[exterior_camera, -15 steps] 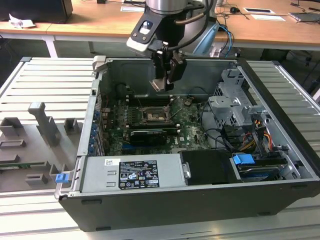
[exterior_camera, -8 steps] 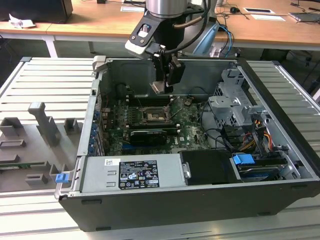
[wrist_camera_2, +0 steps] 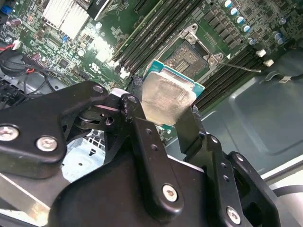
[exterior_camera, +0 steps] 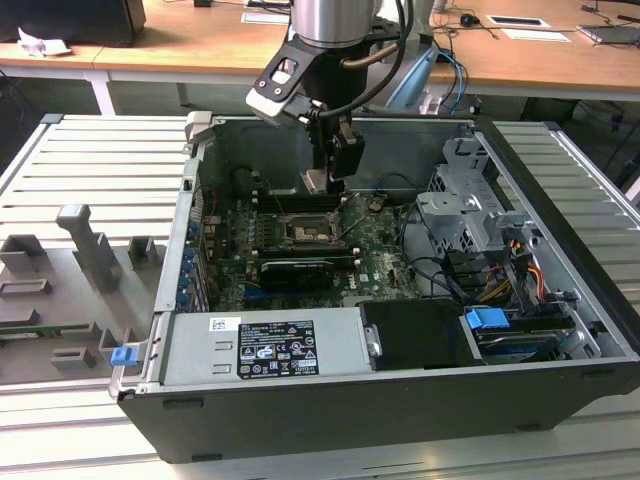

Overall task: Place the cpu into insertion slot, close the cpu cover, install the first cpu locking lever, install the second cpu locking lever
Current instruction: 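Place the cpu into insertion slot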

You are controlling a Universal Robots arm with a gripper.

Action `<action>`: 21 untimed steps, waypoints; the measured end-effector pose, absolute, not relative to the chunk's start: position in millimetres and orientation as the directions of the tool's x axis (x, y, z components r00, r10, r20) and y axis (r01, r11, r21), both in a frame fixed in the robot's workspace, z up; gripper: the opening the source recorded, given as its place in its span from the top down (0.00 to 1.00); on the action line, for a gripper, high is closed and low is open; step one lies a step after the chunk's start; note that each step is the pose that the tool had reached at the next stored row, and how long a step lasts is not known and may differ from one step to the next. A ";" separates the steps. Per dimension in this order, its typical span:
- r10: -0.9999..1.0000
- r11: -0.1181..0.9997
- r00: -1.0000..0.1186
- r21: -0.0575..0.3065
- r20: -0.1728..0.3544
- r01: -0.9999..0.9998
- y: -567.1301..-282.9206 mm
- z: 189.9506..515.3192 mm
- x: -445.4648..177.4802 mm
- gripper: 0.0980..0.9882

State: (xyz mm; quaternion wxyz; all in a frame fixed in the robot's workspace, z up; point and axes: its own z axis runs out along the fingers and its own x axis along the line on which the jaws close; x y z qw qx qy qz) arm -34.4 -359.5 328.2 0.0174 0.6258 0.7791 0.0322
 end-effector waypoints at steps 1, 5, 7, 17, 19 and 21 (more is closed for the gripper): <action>0.977 0.211 -0.213 0.072 0.013 0.975 -359.5 327.8 -34.4 0.52; 0.980 0.198 -0.199 0.072 0.013 0.978 -359.5 327.3 -34.5 0.52; 0.984 0.174 -0.175 0.072 0.013 0.982 -359.5 327.1 -34.5 0.52; 0.997 0.081 -0.082 0.072 0.013 0.994 -359.5 324.6 -34.8 0.52; 0.997 0.081 -0.082 0.072 0.013 0.994 -359.5 323.4 -34.9 0.52; 0.997 0.081 -0.082 0.072 0.012 0.994 -359.5 322.6 -34.9 0.52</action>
